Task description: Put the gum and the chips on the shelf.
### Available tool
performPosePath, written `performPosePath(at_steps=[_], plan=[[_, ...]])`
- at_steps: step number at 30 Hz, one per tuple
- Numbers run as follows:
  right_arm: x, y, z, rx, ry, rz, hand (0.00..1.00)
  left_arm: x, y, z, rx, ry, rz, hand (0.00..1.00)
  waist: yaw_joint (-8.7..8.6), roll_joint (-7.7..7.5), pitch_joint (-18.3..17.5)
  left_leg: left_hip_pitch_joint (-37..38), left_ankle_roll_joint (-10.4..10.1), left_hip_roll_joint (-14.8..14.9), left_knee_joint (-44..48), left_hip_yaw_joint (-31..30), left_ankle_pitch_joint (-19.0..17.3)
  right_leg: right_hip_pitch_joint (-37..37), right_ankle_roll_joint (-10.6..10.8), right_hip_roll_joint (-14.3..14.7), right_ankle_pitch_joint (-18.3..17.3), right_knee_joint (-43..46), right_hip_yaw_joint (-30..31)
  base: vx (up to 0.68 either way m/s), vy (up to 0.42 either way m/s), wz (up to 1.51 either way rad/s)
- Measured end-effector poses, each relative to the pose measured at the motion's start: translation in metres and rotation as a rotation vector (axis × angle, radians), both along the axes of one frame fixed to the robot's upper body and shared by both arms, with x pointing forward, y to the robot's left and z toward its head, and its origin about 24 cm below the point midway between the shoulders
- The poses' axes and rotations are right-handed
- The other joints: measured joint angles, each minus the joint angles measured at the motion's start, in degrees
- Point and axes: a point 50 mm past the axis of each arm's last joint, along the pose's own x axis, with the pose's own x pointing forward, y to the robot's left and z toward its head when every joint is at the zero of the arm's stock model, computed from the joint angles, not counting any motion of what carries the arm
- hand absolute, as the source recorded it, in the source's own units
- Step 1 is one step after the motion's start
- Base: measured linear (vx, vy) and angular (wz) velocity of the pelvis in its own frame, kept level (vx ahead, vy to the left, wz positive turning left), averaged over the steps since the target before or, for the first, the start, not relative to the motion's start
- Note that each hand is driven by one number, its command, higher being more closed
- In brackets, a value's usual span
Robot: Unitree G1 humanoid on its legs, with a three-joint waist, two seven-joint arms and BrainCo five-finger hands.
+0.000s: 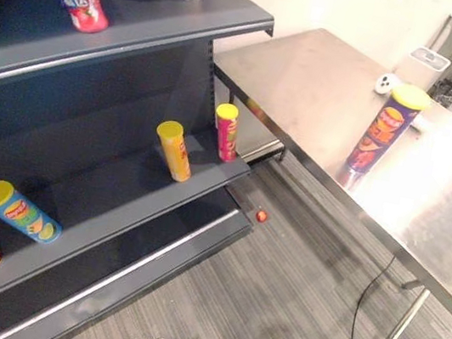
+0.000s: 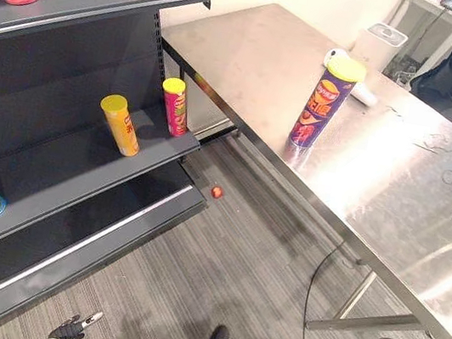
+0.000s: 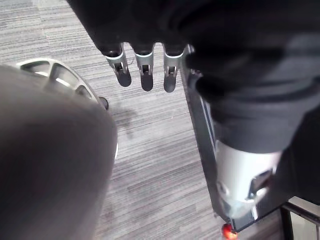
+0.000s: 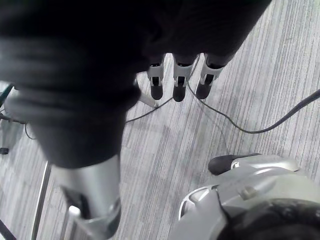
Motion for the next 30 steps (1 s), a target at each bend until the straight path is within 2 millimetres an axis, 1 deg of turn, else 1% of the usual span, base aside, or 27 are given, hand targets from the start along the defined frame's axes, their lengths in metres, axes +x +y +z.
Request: performPosePath(at_steps=[2,6,7,9,10,11,12,13,14,15,16,17,18,19,20,21,23,24,25,26,27,28,30], plan=[[0.001,0.001,0.0,-0.003,0.003,0.005,0.0,0.0,0.001,0.0,0.003,-0.001,0.0,0.0,0.0,-0.21,-0.16,-0.28,-0.06,-0.02,-0.32,-0.24,0.4,0.53,-0.23,0.69,1.49,-2.71,0.15,-0.15,-0.045,-0.04],[0.002,0.0,0.0,-0.002,0.003,-0.002,0.0,0.001,0.003,0.001,0.008,-0.001,-0.003,0.0,-0.19,-0.13,-0.18,-0.34,-0.07,0.54,0.78,-0.24,0.6,0.17,-0.4,1.04,1.34,-2.71,1.13,-0.09,0.014,-0.13],[0.001,0.0,0.0,-0.002,0.006,-0.005,0.0,0.002,0.004,0.001,0.013,-0.002,-0.008,0.0,-0.14,-0.06,-0.12,-0.44,-0.07,0.95,2.17,-1.05,0.61,0.22,-0.62,1.04,1.18,-2.85,1.63,-0.08,0.026,-0.26],[0.002,-0.001,0.0,-0.006,0.004,-0.014,0.0,0.002,0.004,0.001,0.013,-0.007,-0.001,0.0,-0.03,0.03,0.03,-1.59,-0.03,2.15,7.25,-5.88,0.63,0.23,-0.67,0.93,1.14,-2.54,3.5,-0.06,0.012,-0.46],[0.005,-0.004,0.001,-0.013,-0.002,-0.008,0.0,0.001,0.004,0.001,0.01,-0.008,0.02,0.0,0.05,0.17,0.25,-3.47,0.74,2.6,12.67,-12.87,1.13,-0.12,-0.86,0.6,1.0,-1.22,6.0,-0.05,0.017,-0.98],[0.01,-0.009,0.002,-0.025,-0.013,-0.003,0.0,-0.001,0.004,0.001,0.019,-0.007,0.045,0.0,0.49,-0.29,0.45,-5.52,1.64,0.7,14.65,-21.78,0.27,-1.19,-0.95,-0.17,0.89,-0.25,9.5,-0.06,0.047,-1.22],[0.014,-0.014,0.003,-0.034,-0.022,-0.002,0.0,-0.003,0.002,0.0,0.022,-0.006,0.05,0.0,1.02,0.1,0.52,-5.43,1.44,-1.49,12.86,-26.46,-0.94,-1.89,-0.95,-0.44,0.9,0.13,11.97,-0.06,0.098,-1.55],[0.022,-0.021,0.006,-0.049,-0.041,0.002,0.0,-0.003,-0.003,-0.001,0.017,-0.005,0.053,0.0,1.48,1.32,0.51,-5.28,1.47,-4.51,8.69,-32.92,-1.95,-3.53,-0.92,-0.53,0.92,0.58,15.81,-0.05,0.102,-1.29],[0.025,-0.025,0.007,-0.057,-0.049,0.002,0.0,-0.003,-0.006,-0.001,0.014,-0.006,0.053,0.0,1.44,1.91,0.5,-5.31,1.55,-5.68,6.51,-34.96,-2.03,-4.15,-0.56,-0.39,1.15,0.56,17.17,-0.1,0.148,-1.47],[0.028,-0.034,0.01,-0.074,-0.054,0.026,0.0,-0.001,-0.015,-0.002,-0.004,-0.015,0.056,0.0,1.35,4.2,0.6,-5.2,1.91,-7.03,0.67,-39.49,-1.98,-5.07,0.44,1.13,1.84,0.1,19.18,-0.07,0.099,-0.97],[0.027,-0.036,0.01,-0.08,-0.054,0.036,0.0,0.0,-0.02,-0.003,-0.018,-0.02,0.072,0.0,1.32,5.45,0.63,-5.35,1.88,-6.78,-1.23,-41.01,-3.43,-5.05,0.93,2.24,2.5,-0.53,19.66,-0.08,0.127,-1.01],[0.025,-0.036,0.01,-0.076,-0.05,0.04,0.0,-0.002,-0.023,-0.004,-0.03,-0.018,0.098,0.0,1.54,4.98,0.46,-4.86,1.28,-6.5,-0.93,-39.92,-5.11,-4.57,1.13,2.69,3.83,-1.74,20.79,-0.01,0.084,-0.65],[0.025,-0.031,0.009,-0.068,-0.066,0.05,0.0,-0.005,-0.022,-0.004,-0.025,-0.01,0.116,0.0,1.36,6.23,0.09,-4.41,1.35,-6.21,-1.16,-38.71,-5.72,-4.97,0.73,2.73,3.77,0.73,20.84,0.07,0.142,-0.62],[0.022,-0.026,0.009,-0.063,-0.069,0.056,0.0,-0.005,-0.021,-0.004,-0.021,-0.012,0.137,0.0,1.39,5.23,0.43,-3.51,1.08,-6.64,-1.33,-38.49,-6.06,-5.57,0.13,2.51,2.04,3.87,21.33,0.13,0.142,-0.44],[0.021,-0.021,0.009,-0.066,-0.084,0.07,0.0,-0.006,-0.02,-0.004,-0.015,-0.015,0.157,0.0,1.44,5.06,0.59,-2.39,0.84,-7.29,-1.52,-38.76,-6.7,-5.66,0.44,2.64,1.29,5.14,22.49,0.12,0.127,-0.37],[0.022,-0.019,0.009,-0.068,-0.093,0.084,0.0,-0.008,-0.021,-0.004,-0.014,-0.013,0.163,0.0,1.46,4.96,0.45,-2.27,0.79,-7.47,-1.56,-38.78,-6.98,-5.83,0.75,2.79,1.08,5.19,23.09,0.09,0.105,-0.4],[0.024,-0.02,0.011,-0.065,-0.12,0.11,0.0,-0.01,-0.023,-0.004,-0.016,-0.014,0.173,0.0,1.35,5.45,0.24,-1.96,-0.21,-7.58,-1.45,-38.25,-7.44,-6.77,0.93,3.18,0.7,6.15,24.54,0.12,0.089,-0.34],[0.024,-0.02,0.011,-0.062,-0.122,0.113,0.0,-0.009,-0.023,-0.004,-0.018,-0.016,0.172,0.0,1.34,5.44,0.28,-1.57,-0.22,-7.55,-1.08,-38.16,-7.04,-6.75,0.99,3.28,0.63,6.27,24.84,0.16,0.097,-0.31],[0.023,-0.019,0.01,-0.057,-0.119,0.111,0.0,-0.008,-0.023,-0.004,-0.019,-0.022,0.17,0.0,1.54,5.18,0.12,-1.2,0.38,-8.25,-0.04,-39.14,-6.34,-6.6,0.88,3.03,0.39,6.26,25.5,0.16,0.068,-0.34],[0.023,-0.018,0.01,-0.052,-0.121,0.108,0.0,-0.009,-0.021,-0.004,-0.015,-0.026,0.167,0.0,1.55,4.76,-0.06,-1.48,0.43,-9.02,1.26,-39.31,-5.28,-6.33,0.86,2.76,0.37,6.27,26.15,0.15,0.047,-0.38],[0.023,-0.018,0.01,-0.051,-0.121,0.106,0.0,-0.009,-0.021,-0.004,-0.013,-0.026,0.165,0.0,1.44,4.68,-0.08,-1.38,0.71,-9.47,1.33,-39.4,-4.57,-6.03,0.87,2.38,0.37,6.24,26.49,0.09,0.009,-0.3],[0.022,-0.018,0.009,-0.052,-0.114,0.097,0.0,-0.008,-0.022,-0.004,-0.007,-0.025,0.144,0.0,1.34,4.29,-0.11,-0.86,1.46,-10.26,1.26,-40.23,-3.66,-5.39,1.12,1.62,0.2,5.9,26.57,0.1,0.032,-0.19],[0.014,-0.02,0.007,-0.048,-0.086,0.046,0.0,-0.007,-0.025,-0.004,-0.009,-0.021,0.105,0.0,1.18,4.81,-0.77,0.2,1.49,-10.66,0.45,-40.81,-3.51,-4.29,1.22,1.33,0.27,4.57,26.65,0.08,0.049,-0.08]])
